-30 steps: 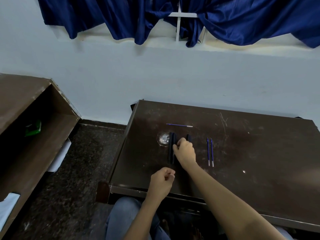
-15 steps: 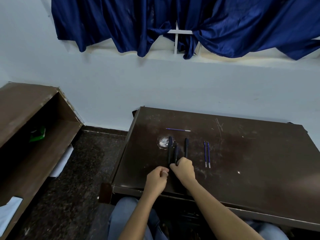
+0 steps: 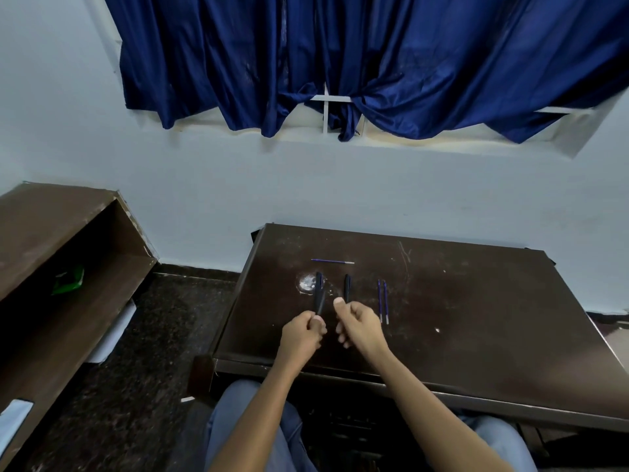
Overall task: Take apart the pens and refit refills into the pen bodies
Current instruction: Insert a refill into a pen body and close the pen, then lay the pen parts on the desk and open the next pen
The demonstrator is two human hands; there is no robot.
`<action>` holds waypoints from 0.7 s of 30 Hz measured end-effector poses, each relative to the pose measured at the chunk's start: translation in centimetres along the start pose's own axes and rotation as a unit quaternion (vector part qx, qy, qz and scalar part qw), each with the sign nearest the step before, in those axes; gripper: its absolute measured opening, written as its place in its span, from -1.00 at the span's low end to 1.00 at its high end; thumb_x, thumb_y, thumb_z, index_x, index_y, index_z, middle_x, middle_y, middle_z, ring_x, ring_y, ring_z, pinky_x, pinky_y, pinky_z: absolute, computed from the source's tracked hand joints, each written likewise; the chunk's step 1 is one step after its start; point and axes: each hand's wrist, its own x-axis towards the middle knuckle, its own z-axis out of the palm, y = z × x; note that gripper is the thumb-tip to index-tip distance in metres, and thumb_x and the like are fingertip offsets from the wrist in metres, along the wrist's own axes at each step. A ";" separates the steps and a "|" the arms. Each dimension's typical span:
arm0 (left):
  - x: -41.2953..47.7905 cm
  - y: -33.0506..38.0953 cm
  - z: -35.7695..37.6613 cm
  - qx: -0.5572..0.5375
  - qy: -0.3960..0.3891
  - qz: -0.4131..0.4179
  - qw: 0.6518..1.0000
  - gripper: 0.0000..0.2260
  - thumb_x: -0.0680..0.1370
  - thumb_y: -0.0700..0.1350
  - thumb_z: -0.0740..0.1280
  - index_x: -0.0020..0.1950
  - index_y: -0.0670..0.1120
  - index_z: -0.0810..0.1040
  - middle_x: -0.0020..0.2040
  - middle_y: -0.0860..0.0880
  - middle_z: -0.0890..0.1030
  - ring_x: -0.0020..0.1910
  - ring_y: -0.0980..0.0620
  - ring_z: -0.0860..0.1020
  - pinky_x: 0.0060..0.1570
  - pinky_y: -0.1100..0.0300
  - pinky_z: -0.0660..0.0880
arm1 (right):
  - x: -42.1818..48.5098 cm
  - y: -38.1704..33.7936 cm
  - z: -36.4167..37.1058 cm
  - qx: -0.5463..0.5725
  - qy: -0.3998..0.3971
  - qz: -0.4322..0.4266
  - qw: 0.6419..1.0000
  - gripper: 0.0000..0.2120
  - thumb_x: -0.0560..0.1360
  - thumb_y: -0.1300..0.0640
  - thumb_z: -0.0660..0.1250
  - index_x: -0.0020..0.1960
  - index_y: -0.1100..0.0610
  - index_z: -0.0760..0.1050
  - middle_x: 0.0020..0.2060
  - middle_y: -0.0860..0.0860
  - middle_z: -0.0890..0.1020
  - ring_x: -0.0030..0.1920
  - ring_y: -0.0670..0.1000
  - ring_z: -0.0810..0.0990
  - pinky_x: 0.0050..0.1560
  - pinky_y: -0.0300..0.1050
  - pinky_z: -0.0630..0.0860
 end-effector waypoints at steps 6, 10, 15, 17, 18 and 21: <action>-2.5 -0.2 0.1 0.055 -0.029 0.056 0.996 -0.72 0.64 -0.02 0.13 -0.17 -0.08 0.51 -0.37 0.06 0.44 -0.40 0.15 0.40 -0.45 0.41 0.30 | -0.4 -1.4 -0.3 -0.124 -0.011 -0.006 0.992 -0.52 0.51 -0.14 0.30 -0.43 0.07 0.21 -0.49 0.00 0.40 -0.43 -0.03 0.38 -0.31 -0.12 0.35; -3.2 -0.7 -0.2 0.083 0.003 0.058 0.995 -0.69 0.62 0.04 0.14 -0.20 -0.09 0.51 -0.41 0.07 0.43 -0.39 0.13 0.42 -0.35 0.25 0.33 | -1.1 -1.6 0.3 -0.137 -0.045 0.007 0.990 -0.56 0.54 -0.10 0.23 -0.41 0.09 0.25 -0.45 0.03 0.39 -0.41 -0.01 0.35 -0.29 -0.09 0.32; -3.6 -1.0 0.0 0.109 0.016 0.032 0.993 -0.66 0.60 0.11 0.14 -0.25 -0.06 0.47 -0.43 0.05 0.43 -0.40 0.08 0.43 -0.34 0.14 0.32 | -1.4 -1.8 1.0 -0.138 -0.047 0.038 0.989 -0.60 0.52 0.01 0.23 -0.45 0.10 0.27 -0.48 0.00 0.37 -0.43 -0.01 0.33 -0.32 -0.10 0.30; -3.7 -1.1 0.2 0.115 0.019 0.029 0.993 -0.66 0.57 0.13 0.16 -0.27 -0.07 0.42 -0.41 0.04 0.44 -0.38 0.07 0.43 -0.33 0.13 0.31 | -1.3 -1.9 1.1 -0.161 -0.043 0.035 0.985 -0.61 0.52 0.06 0.19 -0.44 0.12 0.24 -0.48 0.00 0.34 -0.44 -0.02 0.30 -0.38 -0.10 0.25; -3.7 -1.2 0.3 0.119 0.018 0.029 0.992 -0.65 0.56 0.13 0.17 -0.30 -0.06 0.39 -0.41 0.04 0.43 -0.38 0.07 0.43 -0.34 0.13 0.30 | -1.2 -1.9 1.0 -0.172 -0.040 0.032 0.984 -0.62 0.53 0.08 0.17 -0.44 0.13 0.24 -0.48 0.00 0.34 -0.43 -0.02 0.29 -0.39 -0.10 0.24; -3.6 -1.4 0.6 0.129 0.011 0.029 0.991 -0.65 0.56 0.14 0.19 -0.34 -0.02 0.36 -0.42 0.05 0.43 -0.38 0.07 0.44 -0.32 0.12 0.32 | -0.5 -1.8 1.1 -0.188 -0.040 0.023 0.981 -0.63 0.55 0.11 0.13 -0.42 0.15 0.23 -0.45 0.02 0.35 -0.40 -0.01 0.30 -0.37 -0.10 0.25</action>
